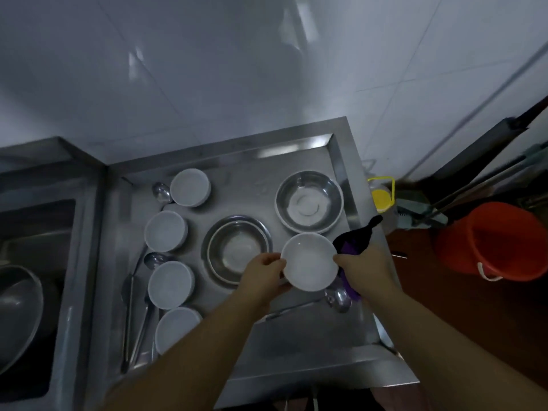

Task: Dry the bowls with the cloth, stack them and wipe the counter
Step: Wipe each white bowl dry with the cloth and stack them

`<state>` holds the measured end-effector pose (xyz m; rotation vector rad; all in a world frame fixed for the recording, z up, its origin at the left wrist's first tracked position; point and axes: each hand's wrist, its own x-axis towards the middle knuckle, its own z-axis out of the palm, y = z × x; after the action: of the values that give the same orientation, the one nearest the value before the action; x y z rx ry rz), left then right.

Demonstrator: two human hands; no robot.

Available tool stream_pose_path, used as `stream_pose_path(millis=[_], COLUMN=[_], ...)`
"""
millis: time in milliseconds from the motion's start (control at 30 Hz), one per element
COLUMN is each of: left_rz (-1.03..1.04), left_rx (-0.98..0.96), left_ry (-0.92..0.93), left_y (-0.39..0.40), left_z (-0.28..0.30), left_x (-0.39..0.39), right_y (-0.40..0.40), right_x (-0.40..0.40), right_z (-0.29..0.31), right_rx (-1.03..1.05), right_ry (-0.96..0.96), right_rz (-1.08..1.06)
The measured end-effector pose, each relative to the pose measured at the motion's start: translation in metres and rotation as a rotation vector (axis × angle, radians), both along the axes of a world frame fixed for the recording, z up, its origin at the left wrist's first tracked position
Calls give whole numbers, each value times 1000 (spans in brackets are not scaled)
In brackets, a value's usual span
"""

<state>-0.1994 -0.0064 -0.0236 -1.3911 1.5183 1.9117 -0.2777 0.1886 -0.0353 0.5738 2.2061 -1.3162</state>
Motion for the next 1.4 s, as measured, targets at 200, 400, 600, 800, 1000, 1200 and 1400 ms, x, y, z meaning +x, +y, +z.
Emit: stream_pose_path(millis=[200,400,600,800,1000,1200,1400], left_rz=[29,-10,-36,-63,-129,-243,-474], left_rx=[-114,-288,-301,-320,-340,-426,-615], left_ry=[-67,-85,-74,-52,-46,-43,-90], left_y=[10,9,5,3,-23,-64,-118], left_z=[-30,-48,-52,-48,-32,-12,-9], left_x=[-6,-5,-2,0,23,67,137], right_y=[-6,-12,-15,-12,-3,-40,-97], right_x=[-10,-13,-9,-10,-7,23,91], right_z=[-26,-38,-41,-34,-4,41,60], right_rx=[96,178,198,180,207,269,391], right_ry=[15,24,9,44,125,278,434], right_rz=[97,199,206,188,168,266,492])
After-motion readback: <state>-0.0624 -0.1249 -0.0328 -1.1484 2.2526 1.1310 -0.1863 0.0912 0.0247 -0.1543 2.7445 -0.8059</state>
